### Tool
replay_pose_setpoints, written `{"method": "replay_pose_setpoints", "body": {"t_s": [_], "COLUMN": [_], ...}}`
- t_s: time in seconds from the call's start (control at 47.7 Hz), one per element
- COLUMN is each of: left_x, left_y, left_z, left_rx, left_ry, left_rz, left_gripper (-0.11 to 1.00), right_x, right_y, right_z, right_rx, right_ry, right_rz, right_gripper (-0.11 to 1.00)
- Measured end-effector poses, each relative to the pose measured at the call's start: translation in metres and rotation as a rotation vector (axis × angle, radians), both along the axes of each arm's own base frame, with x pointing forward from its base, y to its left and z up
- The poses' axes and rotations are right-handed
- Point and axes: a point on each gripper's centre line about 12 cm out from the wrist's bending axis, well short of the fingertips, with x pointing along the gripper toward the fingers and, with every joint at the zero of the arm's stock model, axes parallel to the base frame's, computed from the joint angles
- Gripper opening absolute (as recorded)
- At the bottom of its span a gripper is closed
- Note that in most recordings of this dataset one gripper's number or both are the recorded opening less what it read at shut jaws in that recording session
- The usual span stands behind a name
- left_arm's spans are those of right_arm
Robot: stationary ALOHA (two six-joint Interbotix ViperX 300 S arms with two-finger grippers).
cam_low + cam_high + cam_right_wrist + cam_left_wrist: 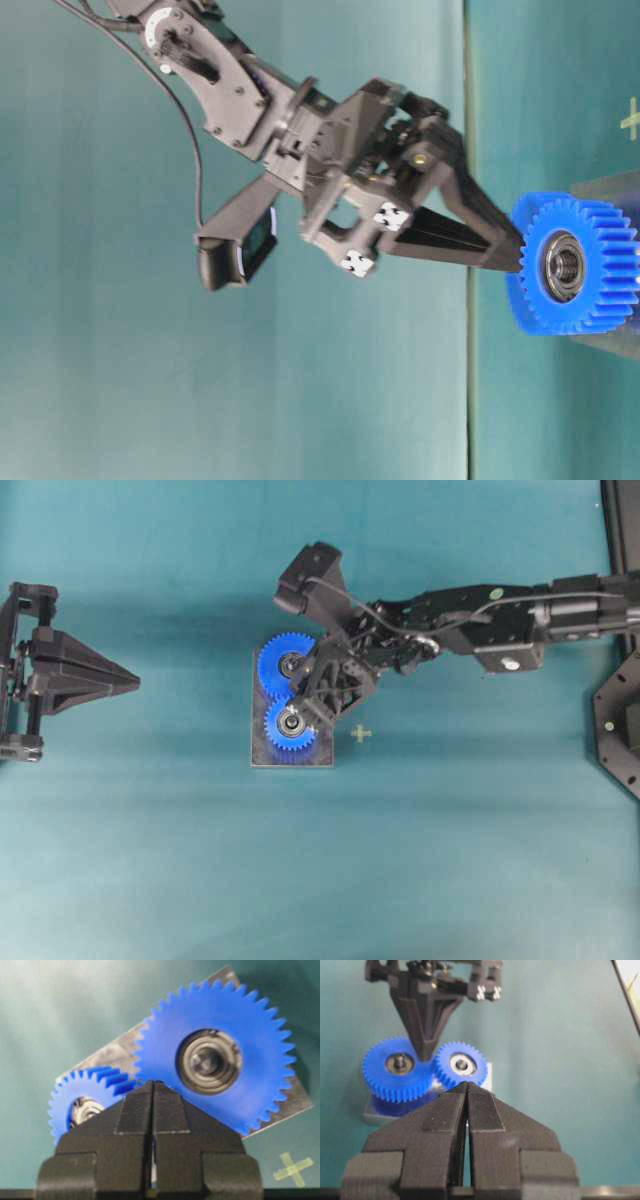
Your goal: Fit the small gear onto the shaft.
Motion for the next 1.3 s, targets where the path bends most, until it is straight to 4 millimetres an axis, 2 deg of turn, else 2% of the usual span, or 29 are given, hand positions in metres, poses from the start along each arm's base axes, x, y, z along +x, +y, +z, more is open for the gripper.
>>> {"method": "replay_pose_setpoints", "body": {"t_s": [0.901,1.3], "left_x": [-0.001,-0.001], "left_y": [0.0,0.0], "left_z": [0.001,0.0], "left_rx": [0.0,-0.001], "left_ry": [-0.005,-0.003], "left_rz": [0.0,0.0], "left_gripper": [0.0,0.0], "right_x": [-0.011,-0.009], "right_y": [0.016,0.019], "right_z": [-0.004,-0.004], "right_rx": [0.061,0.102], "right_ry": [0.088,0.115], "right_rz": [0.025,0.017], "right_gripper": [-0.02,-0.02]}}
